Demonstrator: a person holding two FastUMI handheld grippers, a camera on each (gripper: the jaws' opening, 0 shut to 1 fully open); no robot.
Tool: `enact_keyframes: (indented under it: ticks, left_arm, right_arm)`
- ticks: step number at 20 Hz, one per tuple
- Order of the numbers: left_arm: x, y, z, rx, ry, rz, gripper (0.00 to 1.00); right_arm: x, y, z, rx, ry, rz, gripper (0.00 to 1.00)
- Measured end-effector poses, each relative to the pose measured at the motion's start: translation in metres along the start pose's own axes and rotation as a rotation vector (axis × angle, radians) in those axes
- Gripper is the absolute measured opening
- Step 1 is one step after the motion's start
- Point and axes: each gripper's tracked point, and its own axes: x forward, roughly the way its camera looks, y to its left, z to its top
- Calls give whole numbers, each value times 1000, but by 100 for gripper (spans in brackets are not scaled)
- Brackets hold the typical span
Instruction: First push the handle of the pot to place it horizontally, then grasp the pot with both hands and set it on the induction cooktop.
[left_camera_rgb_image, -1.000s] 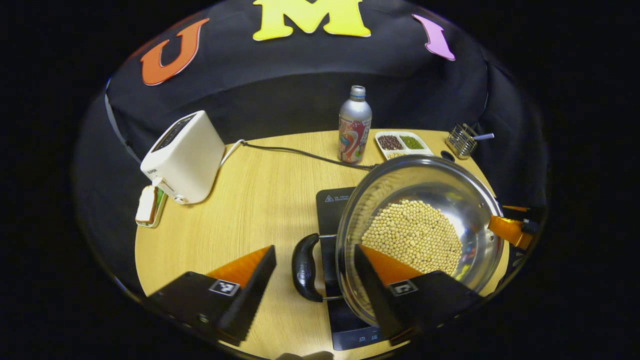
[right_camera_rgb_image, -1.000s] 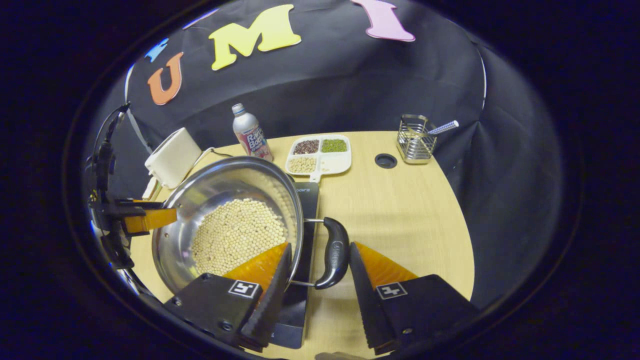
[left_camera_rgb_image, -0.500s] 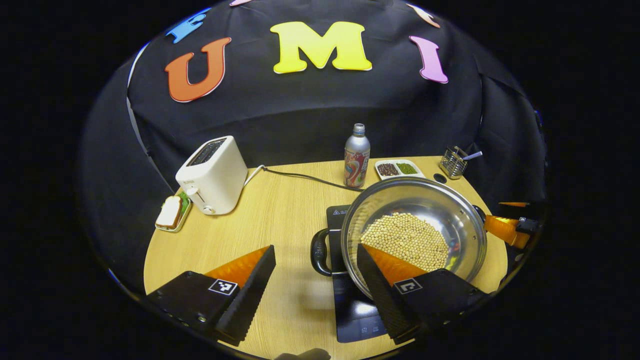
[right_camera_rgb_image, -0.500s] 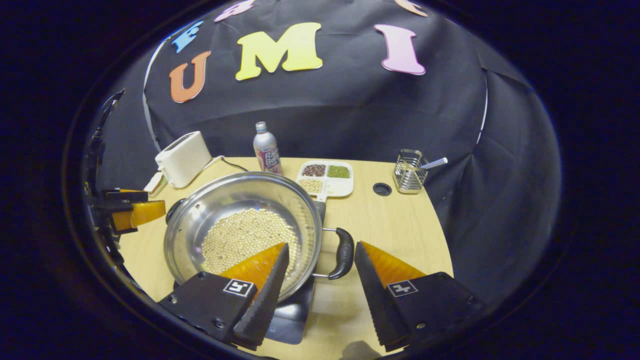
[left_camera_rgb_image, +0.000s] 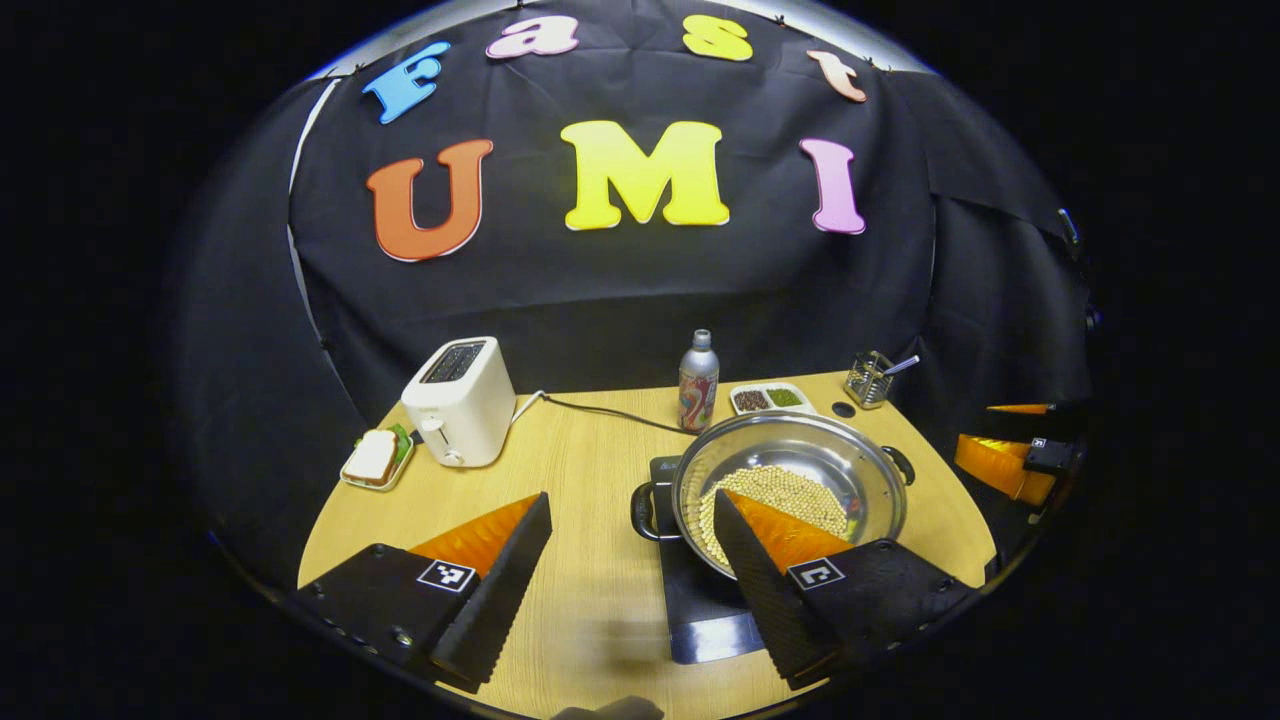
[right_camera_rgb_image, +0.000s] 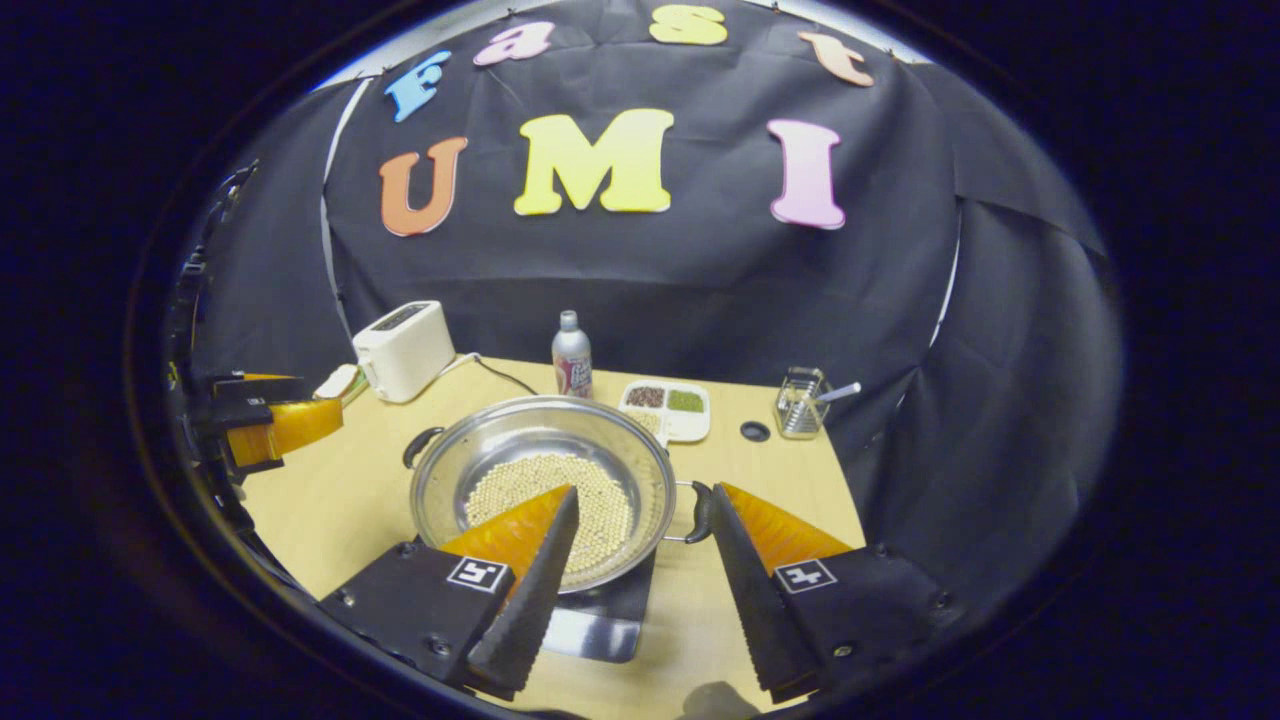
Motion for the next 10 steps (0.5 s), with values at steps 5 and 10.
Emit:
enact_keyframes:
  ticks: [5, 10]
  left_arm:
    - [-14, -7, 29, 19, -156, -48, 97]
    - [-56, -11, 59, 16, -272, -79, 97]
  right_arm:
    - [-91, 8, 42, 17, -172, -56, 83]
    - [-183, 9, 74, 32, -331, -52, 100]
